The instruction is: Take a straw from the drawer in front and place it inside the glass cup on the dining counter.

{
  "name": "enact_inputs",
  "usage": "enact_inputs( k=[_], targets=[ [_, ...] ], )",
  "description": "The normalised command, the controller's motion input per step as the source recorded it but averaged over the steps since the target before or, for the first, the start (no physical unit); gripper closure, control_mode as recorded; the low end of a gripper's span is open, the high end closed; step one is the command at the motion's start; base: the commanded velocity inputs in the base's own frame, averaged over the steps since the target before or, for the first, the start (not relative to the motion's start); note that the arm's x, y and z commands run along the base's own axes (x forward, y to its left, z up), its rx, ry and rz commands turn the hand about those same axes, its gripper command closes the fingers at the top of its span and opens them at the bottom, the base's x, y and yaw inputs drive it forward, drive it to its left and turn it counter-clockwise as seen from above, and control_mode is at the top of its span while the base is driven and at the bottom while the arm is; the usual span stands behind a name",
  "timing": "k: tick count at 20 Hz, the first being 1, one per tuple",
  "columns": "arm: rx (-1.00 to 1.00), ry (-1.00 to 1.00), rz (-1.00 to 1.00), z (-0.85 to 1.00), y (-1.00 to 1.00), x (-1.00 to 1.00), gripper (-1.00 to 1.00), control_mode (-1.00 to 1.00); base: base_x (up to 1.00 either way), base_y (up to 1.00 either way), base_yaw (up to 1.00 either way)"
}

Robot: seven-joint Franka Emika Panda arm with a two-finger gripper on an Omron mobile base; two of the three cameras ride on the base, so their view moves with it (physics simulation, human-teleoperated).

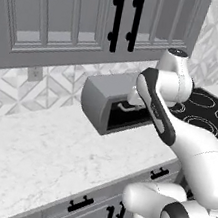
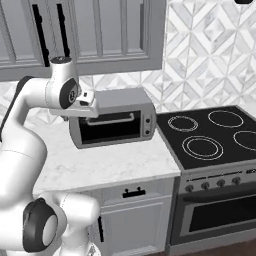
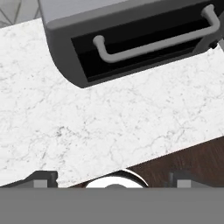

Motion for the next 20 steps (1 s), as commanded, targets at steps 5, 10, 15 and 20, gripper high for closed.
enact_inputs(
  k=[5,10,15,20],
  targets=[
    [0.00,0.00,0.00,0.00,0.00,0.00,-1.00,1.00,0.00,0.69,-0.37],
    [0.00,0.00,0.00,0.00,0.00,0.00,-1.00,1.00,0.00,0.46,-0.38],
    [0.00,0.00,0.00,0.00,0.00,0.00,-1.00,1.00,0.00,0.50,-0.40],
    [0.00,0.00,0.00,0.00,0.00,0.00,-1.00,1.00,0.04,0.55,-0.37]
  ],
)
